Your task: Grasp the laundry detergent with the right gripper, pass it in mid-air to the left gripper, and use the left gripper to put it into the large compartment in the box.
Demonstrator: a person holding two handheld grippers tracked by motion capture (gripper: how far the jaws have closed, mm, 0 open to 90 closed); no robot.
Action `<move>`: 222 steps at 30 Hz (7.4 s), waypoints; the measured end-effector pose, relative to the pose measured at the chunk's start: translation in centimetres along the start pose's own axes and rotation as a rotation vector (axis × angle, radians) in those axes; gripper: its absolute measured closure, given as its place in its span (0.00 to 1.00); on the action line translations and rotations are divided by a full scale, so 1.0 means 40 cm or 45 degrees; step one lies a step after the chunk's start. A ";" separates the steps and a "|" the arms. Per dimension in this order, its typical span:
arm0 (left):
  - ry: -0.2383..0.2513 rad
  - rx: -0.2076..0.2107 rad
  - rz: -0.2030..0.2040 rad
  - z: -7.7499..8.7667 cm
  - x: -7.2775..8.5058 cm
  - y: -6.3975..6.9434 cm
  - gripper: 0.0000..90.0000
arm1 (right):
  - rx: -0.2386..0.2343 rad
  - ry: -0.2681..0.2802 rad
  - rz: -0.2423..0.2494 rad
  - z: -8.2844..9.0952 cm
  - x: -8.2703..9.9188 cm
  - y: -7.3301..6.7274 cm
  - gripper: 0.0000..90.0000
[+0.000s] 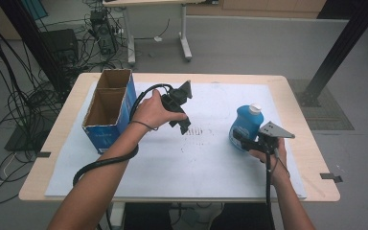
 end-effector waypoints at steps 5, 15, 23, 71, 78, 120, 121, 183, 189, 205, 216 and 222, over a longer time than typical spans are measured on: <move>0.015 -0.012 -0.022 0.017 0.025 0.009 0.08 | -0.035 0.008 0.000 0.005 -0.004 0.004 0.47; 0.036 -0.015 -0.066 0.036 0.070 0.020 0.08 | -0.127 -0.016 -0.002 0.022 -0.021 0.008 0.47; 0.065 -0.032 -0.127 0.051 0.095 0.041 0.08 | -0.215 -0.025 0.013 0.041 -0.031 0.021 0.47; 0.047 -0.053 -0.455 0.120 0.178 0.120 0.09 | -0.558 -0.074 0.192 0.059 -0.062 0.031 0.47; 0.040 -0.058 -0.527 0.130 0.183 0.147 0.09 | -0.593 -0.081 0.209 0.054 -0.061 0.029 0.47; -0.051 -0.077 -0.727 0.147 0.160 0.215 0.09 | -0.779 -0.084 0.344 0.030 -0.087 -0.023 0.47; -0.053 -0.078 -0.730 0.147 0.159 0.216 0.09 | -0.782 -0.083 0.347 0.029 -0.088 -0.024 0.47; -0.115 -0.124 -0.863 0.156 0.121 0.325 0.09 | -0.920 -0.120 0.448 -0.080 -0.136 -0.119 0.47; -0.131 -0.133 -0.869 0.150 0.116 0.335 0.09 | -0.933 -0.124 0.458 -0.086 -0.141 -0.129 0.47; -0.166 -0.151 -0.886 0.140 0.102 0.360 0.09 | -0.970 -0.133 0.499 -0.107 -0.158 -0.163 0.47; -0.185 -0.152 -0.879 0.135 0.095 0.368 0.10 | -0.983 -0.132 0.502 -0.117 -0.164 -0.177 0.47; -0.191 -0.134 -0.876 0.136 0.090 0.365 0.10 | -0.975 -0.133 0.510 -0.116 -0.166 -0.181 0.47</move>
Point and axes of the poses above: each handheld gripper's, and its own axes: z roughly backward along the jaws, x roughly out of its underside, y roughly to its right, the point moved 5 cm from there along -z, roughly forward along the jaws, and after that the axes turned 11 degrees about -y, right-handed, at the moved point
